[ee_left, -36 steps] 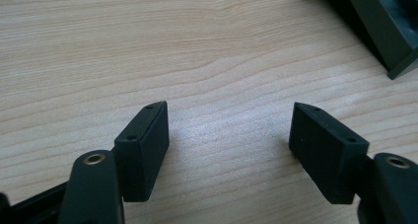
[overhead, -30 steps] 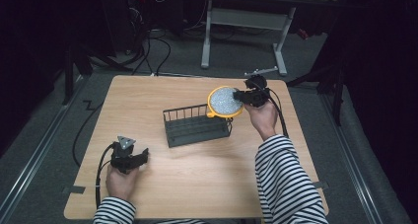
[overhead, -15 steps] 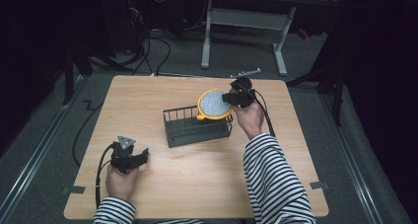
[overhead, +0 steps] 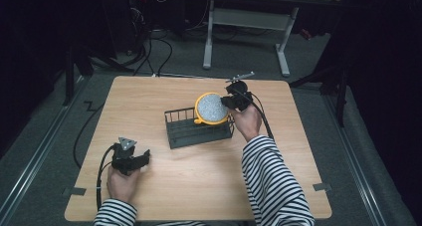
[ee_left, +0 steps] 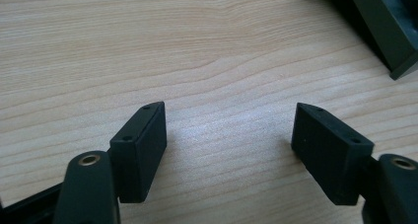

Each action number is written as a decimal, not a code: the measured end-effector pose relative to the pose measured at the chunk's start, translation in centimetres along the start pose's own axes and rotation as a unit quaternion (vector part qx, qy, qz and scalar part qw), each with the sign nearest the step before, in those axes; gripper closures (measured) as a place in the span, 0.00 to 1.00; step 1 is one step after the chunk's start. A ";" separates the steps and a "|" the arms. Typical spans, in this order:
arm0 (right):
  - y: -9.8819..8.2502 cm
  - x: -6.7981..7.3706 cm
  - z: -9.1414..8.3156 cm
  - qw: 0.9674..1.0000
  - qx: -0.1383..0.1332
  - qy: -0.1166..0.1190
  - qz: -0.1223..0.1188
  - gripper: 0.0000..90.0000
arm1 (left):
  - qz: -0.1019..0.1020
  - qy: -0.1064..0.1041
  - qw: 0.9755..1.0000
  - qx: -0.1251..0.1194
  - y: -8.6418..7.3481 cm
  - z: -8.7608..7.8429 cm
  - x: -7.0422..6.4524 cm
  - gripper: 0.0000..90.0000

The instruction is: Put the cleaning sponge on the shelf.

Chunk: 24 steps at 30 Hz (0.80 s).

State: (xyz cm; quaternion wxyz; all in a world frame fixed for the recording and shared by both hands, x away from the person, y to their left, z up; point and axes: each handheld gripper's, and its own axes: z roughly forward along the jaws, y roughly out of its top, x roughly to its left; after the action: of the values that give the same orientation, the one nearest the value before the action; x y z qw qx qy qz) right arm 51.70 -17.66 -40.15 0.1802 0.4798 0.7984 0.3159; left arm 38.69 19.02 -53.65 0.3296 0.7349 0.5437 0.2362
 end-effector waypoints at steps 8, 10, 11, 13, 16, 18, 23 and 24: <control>-1.0 -0.2 0.3 1.000 0.011 0.007 -0.001 1.00 | 0.000 0.000 1.000 0.000 0.0 0.0 0.0 0.33; -1.1 -0.3 0.3 1.000 0.012 0.010 -0.002 1.00 | 0.000 0.000 1.000 0.000 0.0 0.0 0.0 0.33; -1.2 -0.3 0.3 1.000 0.012 0.011 -0.002 1.00 | 0.000 0.000 1.000 0.000 0.0 0.0 0.0 0.33; -1.5 -0.3 0.4 1.000 0.014 0.013 -0.004 1.00 | 0.000 0.000 1.000 0.000 0.0 0.0 0.0 0.33; -1.8 -0.6 0.2 1.000 0.005 0.018 0.002 0.97 | 0.000 0.000 1.000 0.000 0.0 0.0 0.0 0.33; -2.0 -0.8 -0.3 1.000 -0.008 0.020 0.004 0.90 | 0.000 0.000 1.000 0.000 0.0 0.0 0.0 0.33; -2.7 -1.5 -1.8 0.999 -0.028 0.025 0.014 0.80 | 0.000 0.000 1.000 0.000 0.0 0.0 0.0 0.33; -3.0 -1.9 -2.8 0.999 -0.034 0.022 0.015 0.74 | 0.000 0.000 1.000 0.000 0.0 0.0 0.0 0.33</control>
State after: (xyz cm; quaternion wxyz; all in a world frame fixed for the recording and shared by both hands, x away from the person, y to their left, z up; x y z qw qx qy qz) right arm 49.03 -21.23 -40.16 0.1738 0.4778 0.7840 0.3561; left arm 38.70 19.02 -53.66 0.3300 0.7350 0.5432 0.2363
